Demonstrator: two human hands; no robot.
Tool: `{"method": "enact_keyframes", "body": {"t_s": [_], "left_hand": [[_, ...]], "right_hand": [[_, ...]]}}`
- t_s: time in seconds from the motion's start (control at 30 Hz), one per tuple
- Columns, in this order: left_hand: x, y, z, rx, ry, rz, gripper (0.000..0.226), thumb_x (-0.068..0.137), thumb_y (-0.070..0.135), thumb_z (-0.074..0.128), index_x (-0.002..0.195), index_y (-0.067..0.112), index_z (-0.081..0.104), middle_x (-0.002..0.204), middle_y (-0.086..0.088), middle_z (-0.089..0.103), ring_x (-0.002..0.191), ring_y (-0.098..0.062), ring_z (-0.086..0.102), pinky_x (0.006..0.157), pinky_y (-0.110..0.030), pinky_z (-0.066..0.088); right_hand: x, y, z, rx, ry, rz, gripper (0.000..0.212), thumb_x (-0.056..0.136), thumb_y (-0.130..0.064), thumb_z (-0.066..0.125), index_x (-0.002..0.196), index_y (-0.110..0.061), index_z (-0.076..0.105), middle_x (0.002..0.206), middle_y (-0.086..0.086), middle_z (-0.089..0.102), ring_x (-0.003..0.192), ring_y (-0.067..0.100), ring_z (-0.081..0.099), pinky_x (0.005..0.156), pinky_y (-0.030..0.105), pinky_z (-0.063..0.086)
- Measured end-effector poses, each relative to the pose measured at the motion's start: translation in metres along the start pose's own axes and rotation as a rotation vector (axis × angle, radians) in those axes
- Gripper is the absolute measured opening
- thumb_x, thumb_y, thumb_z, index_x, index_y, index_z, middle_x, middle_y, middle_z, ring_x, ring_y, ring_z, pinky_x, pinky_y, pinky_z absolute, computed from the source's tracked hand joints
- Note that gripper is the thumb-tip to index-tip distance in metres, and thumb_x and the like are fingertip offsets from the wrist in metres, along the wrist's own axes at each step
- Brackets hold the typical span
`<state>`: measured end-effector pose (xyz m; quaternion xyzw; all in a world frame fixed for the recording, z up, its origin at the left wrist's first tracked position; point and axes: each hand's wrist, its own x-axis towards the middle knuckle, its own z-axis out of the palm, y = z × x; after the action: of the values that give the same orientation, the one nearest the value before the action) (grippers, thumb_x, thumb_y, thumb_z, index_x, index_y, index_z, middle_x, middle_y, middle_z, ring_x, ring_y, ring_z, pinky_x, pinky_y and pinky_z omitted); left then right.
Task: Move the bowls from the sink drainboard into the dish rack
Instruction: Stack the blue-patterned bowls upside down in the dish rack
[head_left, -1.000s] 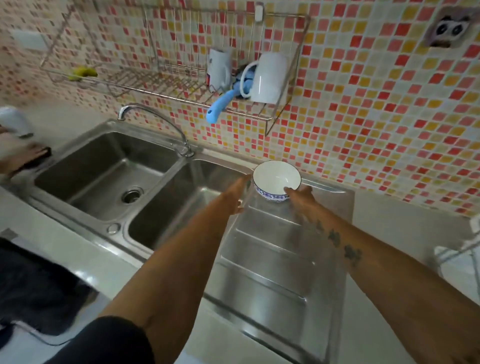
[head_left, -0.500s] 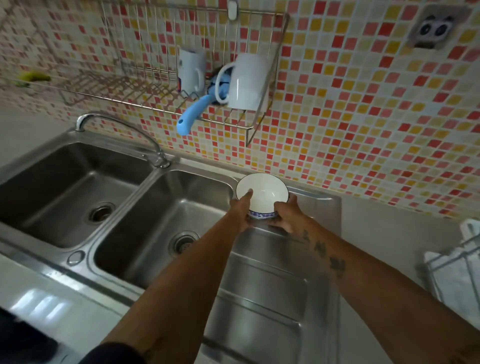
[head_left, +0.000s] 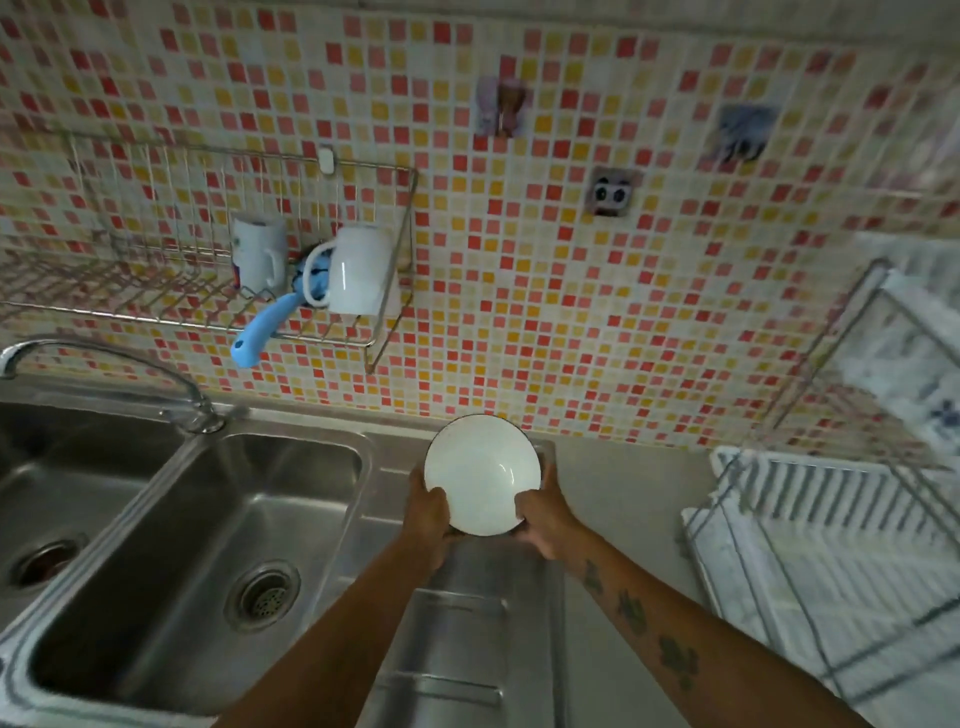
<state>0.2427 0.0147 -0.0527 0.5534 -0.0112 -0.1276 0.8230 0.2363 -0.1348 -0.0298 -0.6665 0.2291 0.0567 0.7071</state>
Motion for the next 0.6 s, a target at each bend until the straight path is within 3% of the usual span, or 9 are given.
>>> {"method": "enact_keyframes", "body": {"t_s": [0.07,0.17,0.27,0.33,0.43,0.5,0.6], "left_hand": [[-0.008,0.034,0.047,-0.01,-0.009,0.034,0.102,0.051,0.049,0.085,0.138,0.021,0.038,0.139,-0.011,0.051,0.124,-0.037,0.055,0.074,-0.055,0.059],[-0.027,0.094,0.121,-0.024,-0.045,0.118,0.063,0.072,0.019,0.053,0.131,0.037,0.039,0.137,-0.005,0.05,0.126,-0.037,0.05,0.08,-0.056,0.058],[-0.054,0.151,0.191,-0.077,-0.166,0.267,0.056,0.095,0.005,0.041,0.139,0.039,0.036,0.138,-0.001,0.049,0.127,-0.03,0.049,0.096,-0.056,0.052],[-0.077,0.184,0.234,-0.118,-0.264,0.336,0.05,0.102,0.01,0.038,0.138,0.043,0.033,0.138,0.003,0.047,0.128,-0.026,0.049,0.102,-0.052,0.049],[-0.103,0.207,0.284,-0.182,-0.468,0.284,0.047,0.102,0.028,0.042,0.147,0.037,0.03,0.146,0.002,0.047,0.131,-0.027,0.05,0.101,-0.048,0.051],[-0.116,0.205,0.309,-0.201,-0.621,0.217,0.057,0.099,0.041,0.045,0.152,0.034,0.026,0.15,-0.003,0.047,0.132,-0.03,0.05,0.099,-0.05,0.052],[-0.133,0.195,0.346,-0.188,-0.7,0.153,0.058,0.1,0.04,0.044,0.153,0.031,0.024,0.148,-0.005,0.049,0.131,-0.03,0.052,0.094,-0.046,0.055]], "right_hand": [[-0.026,-0.039,-0.026,-0.015,0.105,-0.122,0.059,0.092,-0.001,0.047,0.139,-0.033,0.03,0.143,0.004,0.042,0.115,0.024,0.045,0.093,0.059,0.051],[-0.08,-0.114,-0.069,0.003,0.165,-0.366,0.068,0.082,0.009,0.043,0.136,-0.031,0.035,0.131,0.003,0.047,0.12,0.029,0.047,0.089,0.057,0.052],[-0.155,-0.19,-0.109,-0.024,0.238,-0.642,0.079,0.066,-0.007,0.048,0.141,-0.024,0.033,0.124,0.0,0.05,0.115,0.024,0.051,0.077,0.04,0.054],[-0.202,-0.228,-0.133,-0.03,0.308,-0.781,0.076,0.07,-0.002,0.049,0.141,-0.025,0.034,0.121,-0.002,0.052,0.106,0.018,0.053,0.072,0.035,0.053],[-0.259,-0.255,-0.176,-0.069,0.424,-0.859,0.072,0.078,0.015,0.037,0.127,-0.039,0.039,0.106,-0.012,0.054,0.093,0.01,0.055,0.054,0.027,0.053],[-0.284,-0.255,-0.206,-0.074,0.481,-0.849,0.072,0.078,0.015,0.034,0.119,-0.044,0.038,0.103,-0.015,0.054,0.101,0.018,0.054,0.064,0.038,0.057],[-0.306,-0.251,-0.246,-0.055,0.512,-0.815,0.077,0.078,0.018,0.032,0.124,-0.043,0.039,0.1,-0.018,0.053,0.094,0.017,0.054,0.076,0.049,0.057]]}}
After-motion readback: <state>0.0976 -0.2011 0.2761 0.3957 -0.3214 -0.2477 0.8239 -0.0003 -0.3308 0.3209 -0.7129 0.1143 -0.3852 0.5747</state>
